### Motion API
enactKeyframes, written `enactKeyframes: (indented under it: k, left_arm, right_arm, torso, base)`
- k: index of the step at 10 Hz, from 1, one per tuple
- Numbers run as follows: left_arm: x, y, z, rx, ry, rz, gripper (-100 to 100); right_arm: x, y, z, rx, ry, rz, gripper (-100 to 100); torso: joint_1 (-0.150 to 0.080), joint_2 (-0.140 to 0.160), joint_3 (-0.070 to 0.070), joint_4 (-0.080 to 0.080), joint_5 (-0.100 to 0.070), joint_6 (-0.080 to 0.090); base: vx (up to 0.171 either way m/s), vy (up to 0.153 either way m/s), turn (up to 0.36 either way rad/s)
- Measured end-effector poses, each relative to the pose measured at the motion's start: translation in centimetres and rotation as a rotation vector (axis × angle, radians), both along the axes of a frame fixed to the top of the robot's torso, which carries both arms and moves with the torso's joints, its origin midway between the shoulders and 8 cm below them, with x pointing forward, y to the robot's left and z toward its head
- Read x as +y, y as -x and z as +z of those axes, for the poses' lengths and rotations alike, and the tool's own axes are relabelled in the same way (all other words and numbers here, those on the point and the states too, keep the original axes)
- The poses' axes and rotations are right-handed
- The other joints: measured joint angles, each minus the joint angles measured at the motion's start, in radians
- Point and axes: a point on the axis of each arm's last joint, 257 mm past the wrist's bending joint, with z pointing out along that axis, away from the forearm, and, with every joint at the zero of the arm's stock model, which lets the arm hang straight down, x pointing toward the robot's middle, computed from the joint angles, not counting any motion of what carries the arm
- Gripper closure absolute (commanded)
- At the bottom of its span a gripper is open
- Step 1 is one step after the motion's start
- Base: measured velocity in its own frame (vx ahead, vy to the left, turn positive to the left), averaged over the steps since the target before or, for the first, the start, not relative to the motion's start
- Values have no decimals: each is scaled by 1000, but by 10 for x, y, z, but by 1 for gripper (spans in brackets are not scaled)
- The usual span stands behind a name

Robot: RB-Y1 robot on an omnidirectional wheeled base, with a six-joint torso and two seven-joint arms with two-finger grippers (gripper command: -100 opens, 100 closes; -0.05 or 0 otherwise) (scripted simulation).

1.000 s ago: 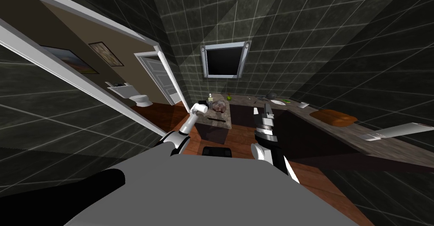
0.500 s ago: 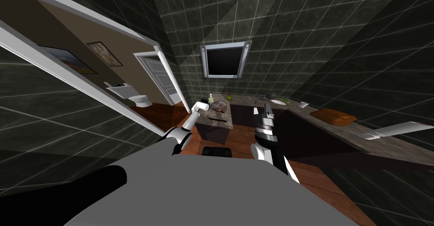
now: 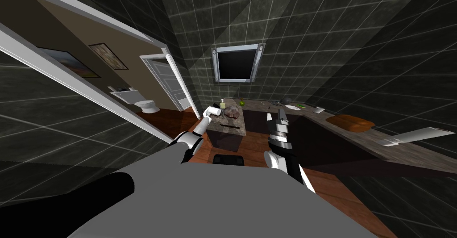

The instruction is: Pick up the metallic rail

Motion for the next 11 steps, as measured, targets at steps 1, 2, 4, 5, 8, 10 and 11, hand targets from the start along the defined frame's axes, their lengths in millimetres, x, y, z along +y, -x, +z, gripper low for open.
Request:
enactKeyframes:
  k: [1,2,4,5,8,10,11]
  left_arm:
    - [0,5,-6,36,-5,3,-100]
    - [-3,9,-12,75,-5,5,-100]
    - [-7,19,-21,150,-11,8,-100]
    - [-7,24,-28,187,-15,12,-100]
    - [-11,44,-46,303,-21,18,-100]
    - [-17,59,-56,386,-24,19,-100]
    - [-19,68,-62,431,-27,20,-100]
  right_arm:
    - [0,0,0,0,0,0,0]
    - [0,0,0,0,0,0,0]
    - [0,0,0,0,0,0,0]
    - [0,0,0,0,0,0,0]
    - [0,0,0,0,0,0,0]
    - [0,0,0,0,0,0,0]
    - [0,0,0,0,0,0,0]
  torso:
    - [0,0,0,0,0,0]
    - [0,-1,0,0,0,0]
    - [0,-1,0,0,0,0]
    - [0,-1,0,0,0,0]
    - [-1,-1,-1,0,0,0]
    - [0,-2,-1,0,0,0]
    - [-1,-1,-1,0,0,0]
  base:
    - [17,32,-21]
    - [15,30,-12]
    - [13,36,-18]
    - [14,30,-21]
    - [21,30,-19]
    - [27,26,-18]
    - [28,33,-28]
